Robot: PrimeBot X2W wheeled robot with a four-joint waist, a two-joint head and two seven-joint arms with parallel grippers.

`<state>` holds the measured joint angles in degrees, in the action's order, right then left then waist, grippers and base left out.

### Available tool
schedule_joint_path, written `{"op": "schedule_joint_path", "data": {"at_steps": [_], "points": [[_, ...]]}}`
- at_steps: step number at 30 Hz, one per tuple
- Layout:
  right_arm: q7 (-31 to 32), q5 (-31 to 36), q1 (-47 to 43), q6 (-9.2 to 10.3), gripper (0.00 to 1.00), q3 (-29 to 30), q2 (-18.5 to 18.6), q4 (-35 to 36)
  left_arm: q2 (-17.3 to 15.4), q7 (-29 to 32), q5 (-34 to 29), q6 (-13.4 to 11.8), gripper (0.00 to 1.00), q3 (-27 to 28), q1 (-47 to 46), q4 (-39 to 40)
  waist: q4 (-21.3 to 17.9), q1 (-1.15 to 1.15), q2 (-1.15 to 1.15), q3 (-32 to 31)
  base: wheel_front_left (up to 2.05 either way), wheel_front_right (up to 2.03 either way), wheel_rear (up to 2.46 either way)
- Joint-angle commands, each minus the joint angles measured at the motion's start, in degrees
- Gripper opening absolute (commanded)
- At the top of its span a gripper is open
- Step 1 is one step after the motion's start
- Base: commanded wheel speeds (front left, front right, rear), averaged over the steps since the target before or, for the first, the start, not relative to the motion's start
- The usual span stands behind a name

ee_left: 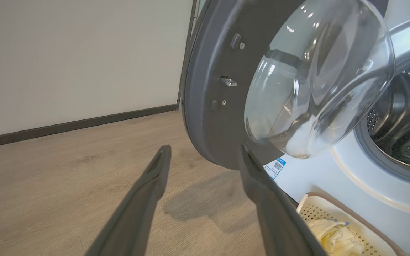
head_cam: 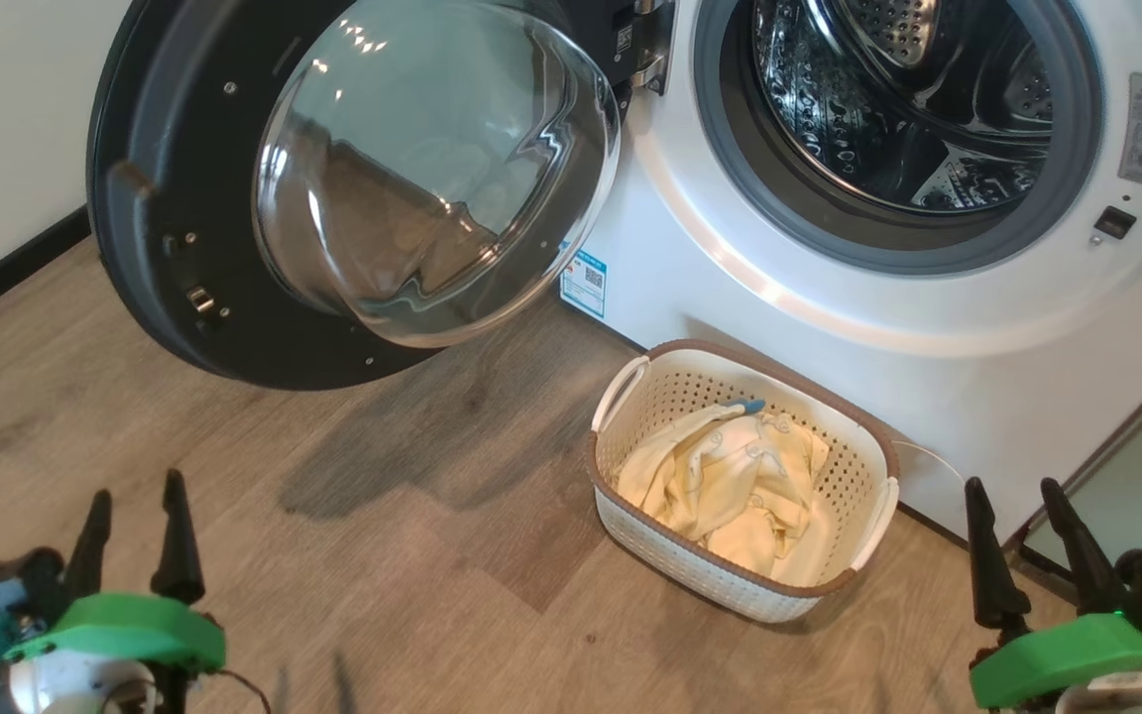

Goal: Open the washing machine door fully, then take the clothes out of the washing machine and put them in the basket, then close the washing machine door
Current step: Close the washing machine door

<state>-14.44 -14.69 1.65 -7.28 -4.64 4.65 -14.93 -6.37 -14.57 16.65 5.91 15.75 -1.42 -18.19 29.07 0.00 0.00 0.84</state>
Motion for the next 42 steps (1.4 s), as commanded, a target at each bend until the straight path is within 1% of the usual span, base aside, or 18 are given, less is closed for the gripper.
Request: {"op": "schedule_joint_path", "data": {"at_steps": [1, 2, 4, 5, 7, 8, 10, 13, 19, 23, 27, 31, 34, 38, 42], "points": [[-0.56, -0.47, 2.82, -0.21, 1.00, -1.38, 1.17, 1.52, -0.58, -0.43, 1.15, 0.28, 1.00, 2.93, -1.89, 2.34, -0.01, 0.00, 0.00, -0.05, 0.00, 0.00, 0.00], [-0.56, -0.52, 2.78, -0.21, 1.00, -1.42, 1.20, 1.50, -0.30, -0.43, 2.01, 0.44, 0.95, 3.43, -1.85, 2.49, -0.03, 0.00, 0.00, -0.09, 0.00, 0.00, 0.00], [-0.56, -0.57, 2.64, -0.21, 1.00, -1.33, 1.21, 1.52, 0.20, -0.43, 4.17, 0.80, 0.53, 4.46, -1.83, 2.65, -0.08, 0.00, 0.00, -0.21, 0.00, 0.00, 0.00], [-0.56, -0.58, 2.50, -0.21, 1.00, -1.21, 1.20, 1.56, 0.37, -0.43, 5.48, 0.97, 0.40, 4.91, -1.88, 2.53, -0.11, 0.00, 0.00, -0.27, 0.00, 0.00, 0.00], [-0.56, -0.59, 2.13, -0.21, 1.00, -0.90, 1.24, 1.65, 0.55, -0.43, 8.64, 1.26, 0.05, 5.81, -2.20, 1.95, -0.14, 0.00, 0.00, -0.35, 0.00, 0.00, 0.00], [-0.56, -0.56, 1.90, -0.21, 1.00, -0.76, 1.25, 1.71, 0.50, -0.43, 10.57, 1.37, 0.00, 6.21, -2.51, 1.41, -0.16, 0.00, 0.00, -0.40, 0.00, 0.00, 0.00], [-0.56, -0.49, 1.36, -0.21, 1.00, -0.46, 1.26, 1.82, -0.25, -0.42, 14.54, 1.49, 0.00, 6.98, -3.36, 0.02, -0.21, 0.00, 0.00, -0.53, 0.00, 0.00, 0.00], [-0.56, -0.38, 0.38, -0.21, 1.00, 0.33, 1.22, 2.11, -2.07, 0.51, 22.47, 1.55, 0.00, 7.41, -5.43, -1.50, -0.22, 0.00, 0.00, -0.69, 0.00, 0.00, 0.00], [-0.56, 0.07, -1.18, -0.21, 1.00, 0.66, 1.37, 2.59, -7.93, 5.62, 38.82, 1.57, 0.00, 10.15, -11.09, -6.49, -0.95, 0.00, 0.00, 0.02, 0.00, 0.00, 0.00], [-0.56, 0.18, -0.64, -0.21, 1.00, 0.15, 2.15, 2.70, -11.98, 9.16, 46.85, 1.57, 0.00, 12.51, -16.25, -11.92, -2.15, 0.00, 0.00, 1.60, 0.00, 0.00, 0.00], [-0.56, 0.21, 0.45, -0.21, 1.00, -0.50, 3.24, 2.73, -16.14, 12.13, 53.29, 1.57, 0.00, 15.72, -22.28, -18.32, -3.45, 0.00, 0.00, 3.30, 0.00, 0.00, 0.00], [-0.56, 0.30, 1.13, -0.21, 1.00, -1.01, 4.12, 2.76, -21.10, 14.81, 57.99, 1.58, 0.00, 18.72, -28.09, -24.74, -4.87, 0.00, 0.00, 4.54, 0.00, 0.00, 0.00], [-0.56, 0.34, 1.48, -0.21, 1.00, -1.01, 4.82, 2.87, -24.55, 17.21, 60.11, 1.58, 0.00, 19.55, -31.65, -28.16, -5.77, 0.00, 0.00, 5.48, 0.00, 0.00, 0.00], [-0.56, 0.36, 2.02, -0.21, 1.00, -0.98, 5.89, 3.11, -27.60, 21.18, 62.65, 1.58, 0.00, 19.70, -35.73, -31.04, -6.73, 0.00, 0.00, 6.97, 0.00, 0.00, 0.00], [-0.56, 0.50, 2.69, -0.21, 1.00, -1.06, 6.90, 3.42, -30.74, 25.25, 63.91, 1.58, 0.00, 19.08, -39.68, -34.54, -7.54, 0.00, 0.00, 8.85, 0.00, 0.00, 0.00]]}}
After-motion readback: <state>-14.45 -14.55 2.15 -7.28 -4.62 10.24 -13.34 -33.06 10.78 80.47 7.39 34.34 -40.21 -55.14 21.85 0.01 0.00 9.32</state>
